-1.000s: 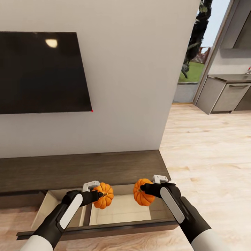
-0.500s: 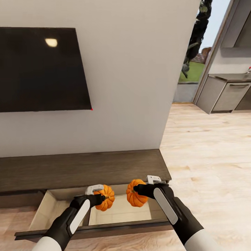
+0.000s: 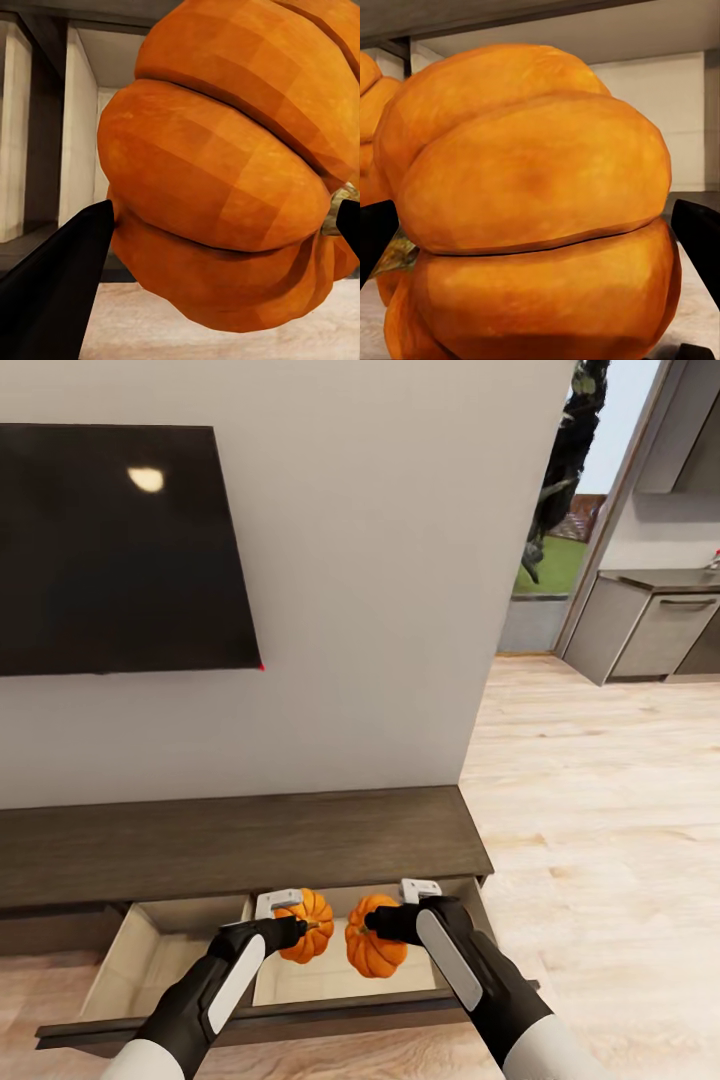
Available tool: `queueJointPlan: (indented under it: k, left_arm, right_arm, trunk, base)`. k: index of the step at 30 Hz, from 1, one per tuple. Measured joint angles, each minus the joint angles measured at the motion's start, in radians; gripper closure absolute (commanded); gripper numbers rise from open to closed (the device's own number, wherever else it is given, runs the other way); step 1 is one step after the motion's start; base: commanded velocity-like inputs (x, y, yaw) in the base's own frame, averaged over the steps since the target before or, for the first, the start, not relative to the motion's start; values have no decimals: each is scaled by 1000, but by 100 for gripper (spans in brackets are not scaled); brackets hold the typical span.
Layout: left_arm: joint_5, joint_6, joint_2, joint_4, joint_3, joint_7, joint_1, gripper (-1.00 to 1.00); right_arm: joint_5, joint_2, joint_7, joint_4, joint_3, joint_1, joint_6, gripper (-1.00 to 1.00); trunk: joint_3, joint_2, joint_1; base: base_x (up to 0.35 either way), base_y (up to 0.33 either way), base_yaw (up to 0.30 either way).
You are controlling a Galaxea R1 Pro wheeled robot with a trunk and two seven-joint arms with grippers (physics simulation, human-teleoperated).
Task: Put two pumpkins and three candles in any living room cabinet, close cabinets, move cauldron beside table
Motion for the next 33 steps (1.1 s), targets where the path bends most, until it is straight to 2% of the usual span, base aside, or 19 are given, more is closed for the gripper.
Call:
queueJointPlan:
  k: [5,11,21,23,26,28,33]
  left_arm:
    - [0,-2,0,1,0,0,0,100]
    - [-1,-2,0,1,-1,0,0,100]
    - [-2,-2,0,1,-1,1,-1,100]
    - [-1,-1,0,1,-1,1,0,100]
    - [-2,-2,0,1,-1,1,0,100]
    - [-2,-2,0,1,-2,1,0,100]
    - [-2,-2,0,1,-2,1,0,100]
  right_arm:
    - [2,0,1,2,0,0,-3,100]
    - [2,0,-1,11,6,0,-56,100]
    - [6,-1,0,16,7,-2,-65,100]
    - [36,-1,-2,16,6,-2,-64,100]
    - [120,-1,-6,24,2,-2,-64,100]
    - [160,-1,-8,36,-2,-2,-68,100]
    - [176,-1,-9,56,-5,-2,-108,100]
  trunk:
    - [-16,-35,19]
    - [-34,-77,42]
    - [-66,-147,81]
    - [-72,-161,88]
    - [-82,-182,100]
    - [-88,-196,107]
    - [-103,-231,127]
  base:
    - [0,0,0]
    - [0,0,0]
    - [0,0,0]
    - [0,0,0]
    - [0,0,0]
    - [0,0,0]
    - [0,0,0]
